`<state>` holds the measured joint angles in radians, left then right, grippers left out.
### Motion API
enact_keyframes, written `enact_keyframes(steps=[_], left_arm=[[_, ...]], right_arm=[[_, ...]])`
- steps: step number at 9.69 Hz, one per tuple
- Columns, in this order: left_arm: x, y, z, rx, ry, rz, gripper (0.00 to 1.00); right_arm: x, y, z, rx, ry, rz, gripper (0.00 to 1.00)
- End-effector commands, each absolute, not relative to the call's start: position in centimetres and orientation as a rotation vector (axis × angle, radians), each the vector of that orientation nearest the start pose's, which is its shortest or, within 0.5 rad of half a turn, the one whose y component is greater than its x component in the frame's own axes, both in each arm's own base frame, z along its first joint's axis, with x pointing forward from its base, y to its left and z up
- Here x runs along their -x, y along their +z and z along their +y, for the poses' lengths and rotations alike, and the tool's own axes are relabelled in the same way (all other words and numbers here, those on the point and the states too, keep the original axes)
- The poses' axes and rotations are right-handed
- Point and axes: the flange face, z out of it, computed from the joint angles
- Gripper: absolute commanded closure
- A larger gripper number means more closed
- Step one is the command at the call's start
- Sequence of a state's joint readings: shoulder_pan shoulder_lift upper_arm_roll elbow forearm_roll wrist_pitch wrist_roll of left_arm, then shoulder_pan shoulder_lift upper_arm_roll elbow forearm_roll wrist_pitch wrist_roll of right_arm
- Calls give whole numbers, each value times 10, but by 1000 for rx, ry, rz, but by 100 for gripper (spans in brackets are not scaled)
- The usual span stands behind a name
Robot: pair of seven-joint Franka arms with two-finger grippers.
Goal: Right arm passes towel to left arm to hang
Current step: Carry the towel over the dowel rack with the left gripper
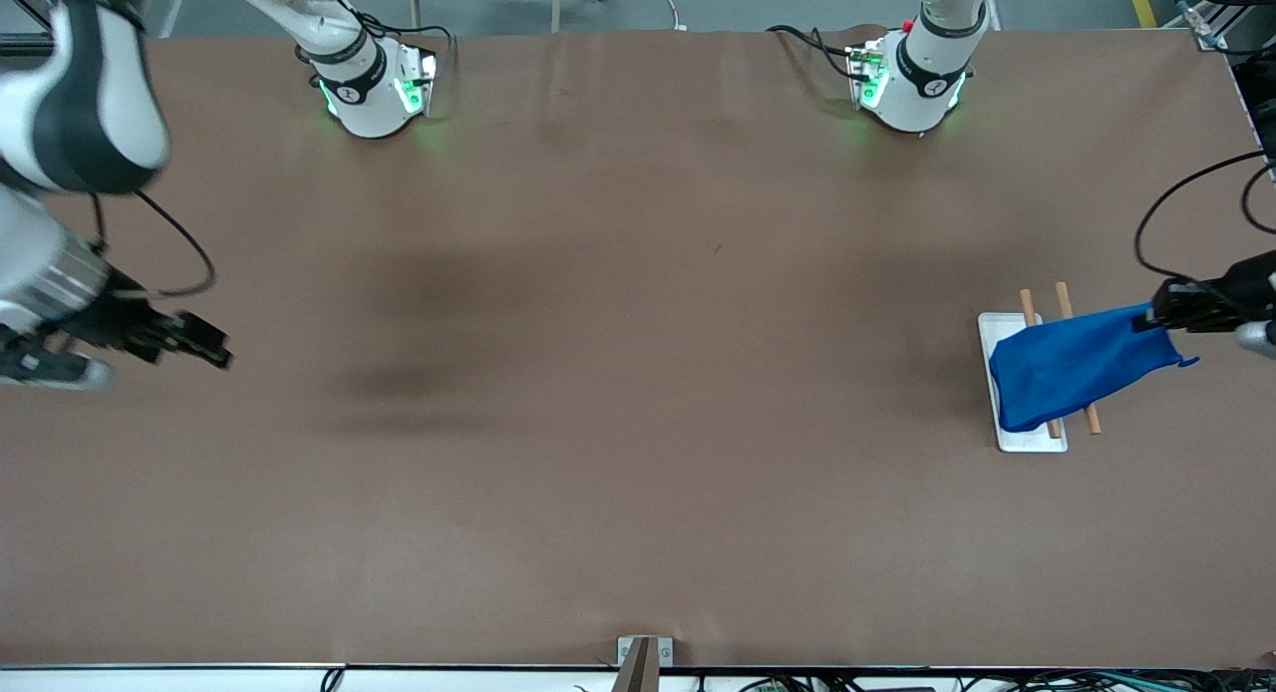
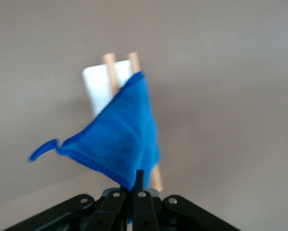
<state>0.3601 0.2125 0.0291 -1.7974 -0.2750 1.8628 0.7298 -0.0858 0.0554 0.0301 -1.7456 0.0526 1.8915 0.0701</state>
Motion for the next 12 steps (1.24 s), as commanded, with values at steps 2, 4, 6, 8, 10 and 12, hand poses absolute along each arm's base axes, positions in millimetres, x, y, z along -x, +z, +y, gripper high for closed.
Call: enact_keyframes(steps=[2,4,6,8,10,12], left_arm=[[-557,395,249,3337,17,440,100],[-556,380,261,3321,18,438,99],[-562,367,259,3333,35,355,57],[-570,371,248,3321,5,363,0],[-581,395,219,3305,-44,309,0],[-593,433,160,3296,-104,110,0]], right_arm=[[-566,631,-50,3098,-22,314,0],[-538,666,-52,3096,10,321,0],[-525,661,-54,3093,34,329,0],[-525,667,-55,3108,10,311,0],[-525,678,-65,3181,-27,287,0],[-525,678,-64,3185,-26,235,0]])
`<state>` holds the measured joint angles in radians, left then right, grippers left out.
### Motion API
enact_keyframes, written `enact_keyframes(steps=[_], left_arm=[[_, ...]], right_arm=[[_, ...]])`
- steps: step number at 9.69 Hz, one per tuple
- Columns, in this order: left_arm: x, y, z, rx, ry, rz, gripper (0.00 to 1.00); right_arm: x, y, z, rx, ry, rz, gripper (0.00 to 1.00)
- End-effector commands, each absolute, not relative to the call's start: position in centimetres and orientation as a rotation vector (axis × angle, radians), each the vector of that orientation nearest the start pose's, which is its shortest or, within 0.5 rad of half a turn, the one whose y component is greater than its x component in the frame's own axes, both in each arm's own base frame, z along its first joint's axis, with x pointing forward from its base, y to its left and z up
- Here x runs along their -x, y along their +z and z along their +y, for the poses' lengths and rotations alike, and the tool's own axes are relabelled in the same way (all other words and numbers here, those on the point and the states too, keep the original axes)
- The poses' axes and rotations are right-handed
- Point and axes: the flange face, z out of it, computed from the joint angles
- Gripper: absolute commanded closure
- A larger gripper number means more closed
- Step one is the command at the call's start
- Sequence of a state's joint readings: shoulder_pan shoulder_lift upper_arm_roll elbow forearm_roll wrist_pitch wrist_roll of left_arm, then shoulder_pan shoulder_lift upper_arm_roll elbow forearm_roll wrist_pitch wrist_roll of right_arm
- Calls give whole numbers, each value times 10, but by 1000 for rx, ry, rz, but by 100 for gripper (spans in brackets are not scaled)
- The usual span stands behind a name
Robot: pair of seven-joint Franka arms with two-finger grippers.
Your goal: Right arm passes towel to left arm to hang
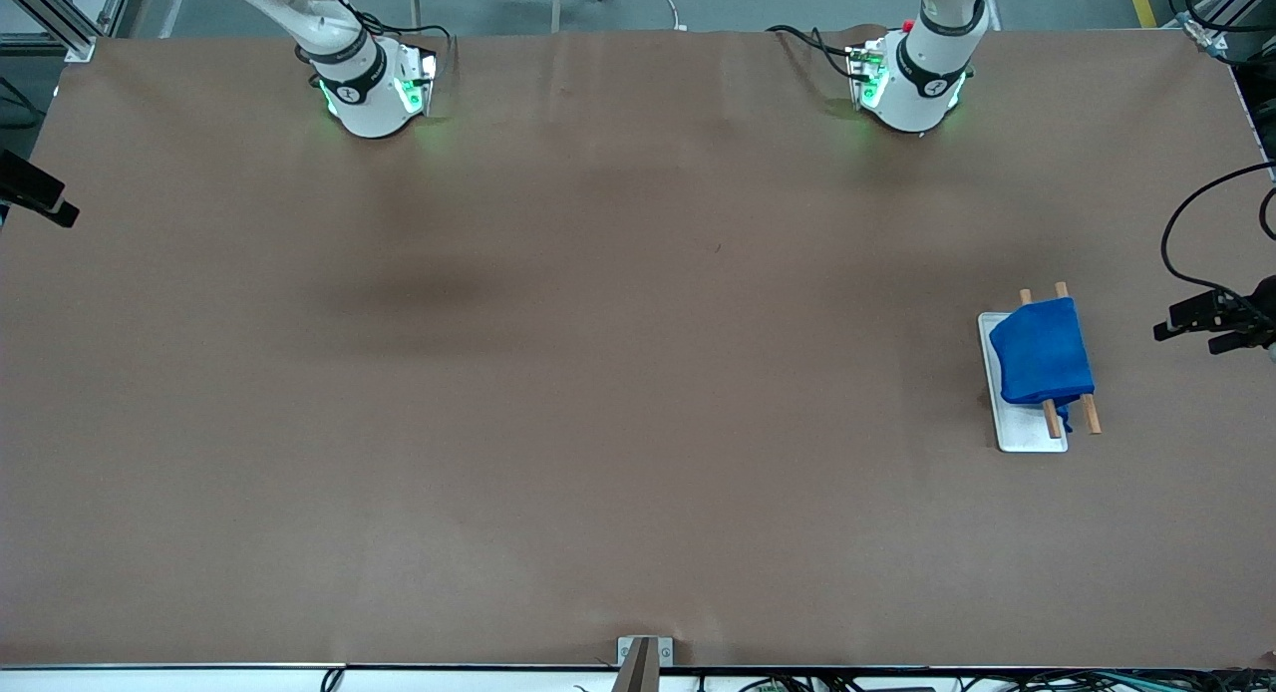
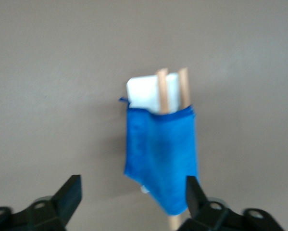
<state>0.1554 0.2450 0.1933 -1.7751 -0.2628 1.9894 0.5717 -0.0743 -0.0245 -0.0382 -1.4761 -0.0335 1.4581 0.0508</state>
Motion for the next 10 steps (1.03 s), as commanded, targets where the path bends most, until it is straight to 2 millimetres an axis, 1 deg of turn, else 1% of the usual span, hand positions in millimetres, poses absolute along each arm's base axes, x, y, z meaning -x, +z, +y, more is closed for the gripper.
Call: enact_keyframes(steps=[1,2,3,4,5,6,7,8,9,10], left_arm=[[-591,457,121,3225,-98,99,0],[-589,481,90,3182,-106,8,0],[-584,504,54,3178,-116,-25,0],[-575,530,28,3153,-139,-33,0],[-568,546,12,3132,-154,-6,0],[-570,570,4,3131,-199,12,0],[-571,595,-2,3138,-202,28,0],[-572,616,-6,3138,-155,41,0],[-565,631,-8,3147,-95,46,0],[-555,632,-9,3152,-8,41,0]], right_arm=[[-526,678,-64,3182,-29,232,0],[-526,677,-63,3176,-24,230,0],[-526,676,-63,3163,-25,229,0],[-527,676,-61,3160,-30,223,0],[-528,676,-61,3160,-37,226,0],[-528,676,-61,3160,-37,226,0],[-528,676,-61,3160,-37,228,0],[-528,676,-61,3160,-37,226,0],[-528,676,-62,3160,-37,230,0],[-528,676,-62,3160,-37,230,0]])
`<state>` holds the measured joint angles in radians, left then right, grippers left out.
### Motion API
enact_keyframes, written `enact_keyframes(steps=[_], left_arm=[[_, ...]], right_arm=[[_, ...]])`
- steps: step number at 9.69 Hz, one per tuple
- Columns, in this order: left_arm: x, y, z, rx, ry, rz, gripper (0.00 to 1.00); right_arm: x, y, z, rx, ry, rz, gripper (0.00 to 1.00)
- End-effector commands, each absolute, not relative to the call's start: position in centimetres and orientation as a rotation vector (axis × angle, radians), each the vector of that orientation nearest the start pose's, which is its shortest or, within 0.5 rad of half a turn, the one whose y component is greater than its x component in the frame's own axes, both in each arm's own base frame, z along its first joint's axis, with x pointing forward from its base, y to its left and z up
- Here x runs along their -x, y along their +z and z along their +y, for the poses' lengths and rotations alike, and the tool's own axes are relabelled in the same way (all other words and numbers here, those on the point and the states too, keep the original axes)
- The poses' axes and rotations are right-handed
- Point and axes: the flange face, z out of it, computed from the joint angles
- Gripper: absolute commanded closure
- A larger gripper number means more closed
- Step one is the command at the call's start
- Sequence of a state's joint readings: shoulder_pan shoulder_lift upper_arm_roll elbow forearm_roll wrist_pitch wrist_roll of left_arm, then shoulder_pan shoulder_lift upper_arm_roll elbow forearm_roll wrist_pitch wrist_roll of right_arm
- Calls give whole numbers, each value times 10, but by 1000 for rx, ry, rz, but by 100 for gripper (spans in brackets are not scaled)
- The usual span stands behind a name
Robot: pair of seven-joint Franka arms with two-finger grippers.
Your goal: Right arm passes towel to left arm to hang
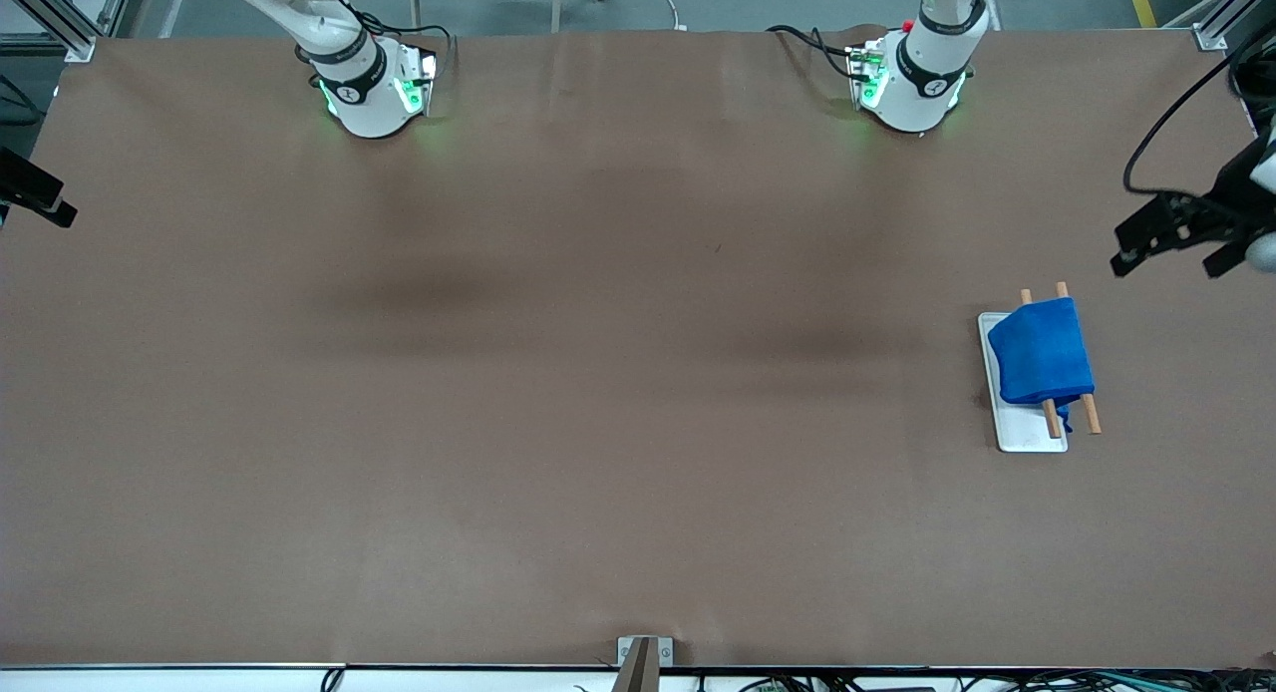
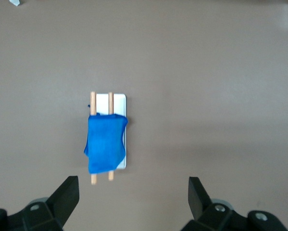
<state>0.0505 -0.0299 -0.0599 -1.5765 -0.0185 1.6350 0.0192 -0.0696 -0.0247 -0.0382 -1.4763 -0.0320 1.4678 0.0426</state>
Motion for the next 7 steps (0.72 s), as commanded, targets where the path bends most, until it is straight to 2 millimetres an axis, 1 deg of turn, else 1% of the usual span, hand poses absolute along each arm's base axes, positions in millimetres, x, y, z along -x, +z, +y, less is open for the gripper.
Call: enact_keyframes(steps=[1,2,3,4,5,7], left_arm=[[-551,633,-11,3155,7,44,0],[-547,635,-18,3160,3,37,0],[-545,635,-22,3159,6,-9,0],[-544,632,-27,3158,16,-7,0],[-543,633,-27,3160,13,8,0],[-541,633,-19,3215,24,27,0]], right_arm=[[-528,676,-62,3160,-37,230,0],[-528,676,-62,3159,-37,233,0],[-527,676,-61,3143,-38,234,0],[-527,676,-61,3133,-39,224,0],[-527,676,-60,3129,-36,230,0],[-527,676,-62,3127,-39,237,0]])
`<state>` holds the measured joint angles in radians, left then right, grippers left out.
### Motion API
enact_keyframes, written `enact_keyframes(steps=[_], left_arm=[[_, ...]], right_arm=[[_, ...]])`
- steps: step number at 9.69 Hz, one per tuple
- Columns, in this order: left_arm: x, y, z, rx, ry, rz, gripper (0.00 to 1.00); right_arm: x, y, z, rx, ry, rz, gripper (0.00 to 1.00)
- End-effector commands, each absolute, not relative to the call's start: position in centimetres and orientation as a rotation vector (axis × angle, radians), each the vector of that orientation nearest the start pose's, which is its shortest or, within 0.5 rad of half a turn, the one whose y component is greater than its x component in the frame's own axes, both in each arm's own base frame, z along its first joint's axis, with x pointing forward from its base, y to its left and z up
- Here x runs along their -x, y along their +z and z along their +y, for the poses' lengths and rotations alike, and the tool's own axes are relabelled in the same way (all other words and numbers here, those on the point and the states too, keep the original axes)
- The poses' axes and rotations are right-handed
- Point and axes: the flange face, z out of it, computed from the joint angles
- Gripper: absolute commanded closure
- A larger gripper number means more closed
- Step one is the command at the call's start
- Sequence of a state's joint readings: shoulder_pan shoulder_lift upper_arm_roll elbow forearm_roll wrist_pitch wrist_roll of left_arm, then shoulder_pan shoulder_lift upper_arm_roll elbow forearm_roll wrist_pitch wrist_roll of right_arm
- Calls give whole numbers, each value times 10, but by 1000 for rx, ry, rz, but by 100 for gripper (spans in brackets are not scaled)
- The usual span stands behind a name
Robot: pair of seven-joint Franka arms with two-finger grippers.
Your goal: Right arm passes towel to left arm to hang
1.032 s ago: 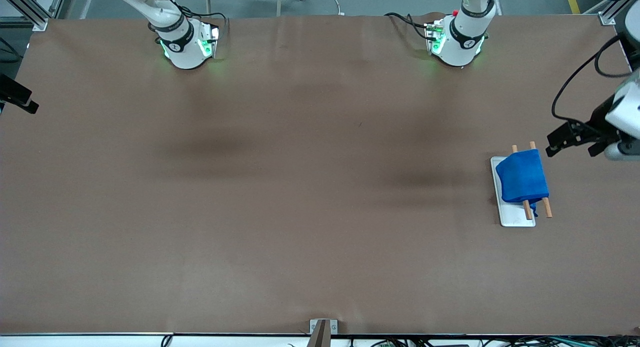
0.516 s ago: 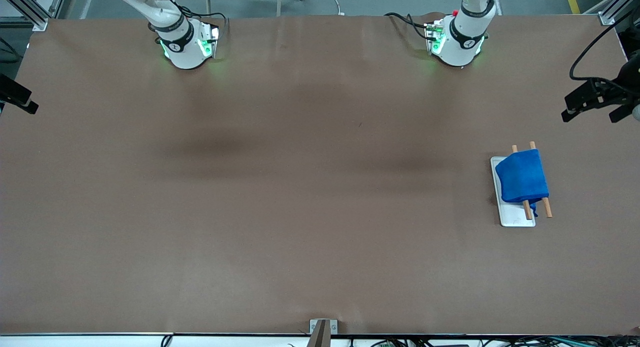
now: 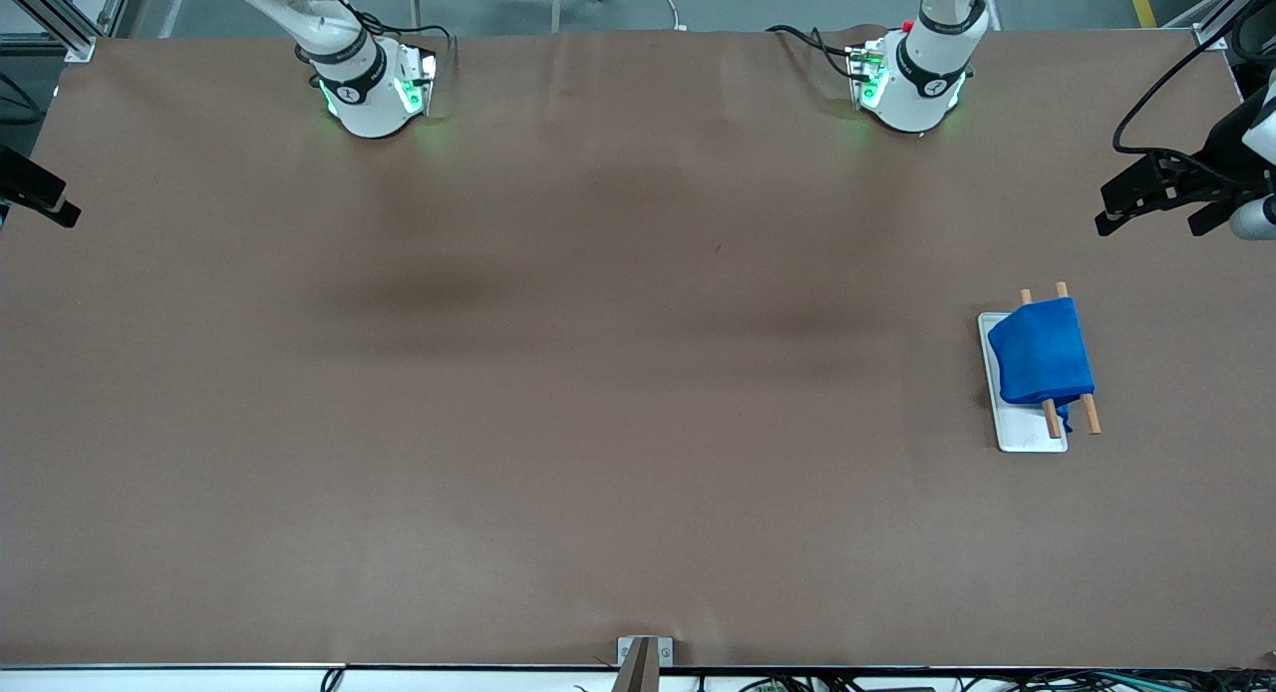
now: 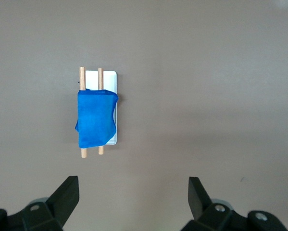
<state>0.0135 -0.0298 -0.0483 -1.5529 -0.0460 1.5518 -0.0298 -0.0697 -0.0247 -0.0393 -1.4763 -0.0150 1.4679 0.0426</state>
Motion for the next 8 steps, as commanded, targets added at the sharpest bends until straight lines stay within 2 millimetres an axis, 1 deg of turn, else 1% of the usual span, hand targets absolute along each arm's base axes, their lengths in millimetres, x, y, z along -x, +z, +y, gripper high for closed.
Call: enact_keyframes(steps=[1,4,8], left_arm=[[-540,632,-17,3211,25,32,0],[-541,631,-14,3146,22,51,0],[-541,628,-15,3144,31,53,0]], right_arm=[[-527,676,-62,3129,-36,235,0],[-527,676,-64,3128,-29,240,0],[-527,676,-64,3128,-29,240,0]])
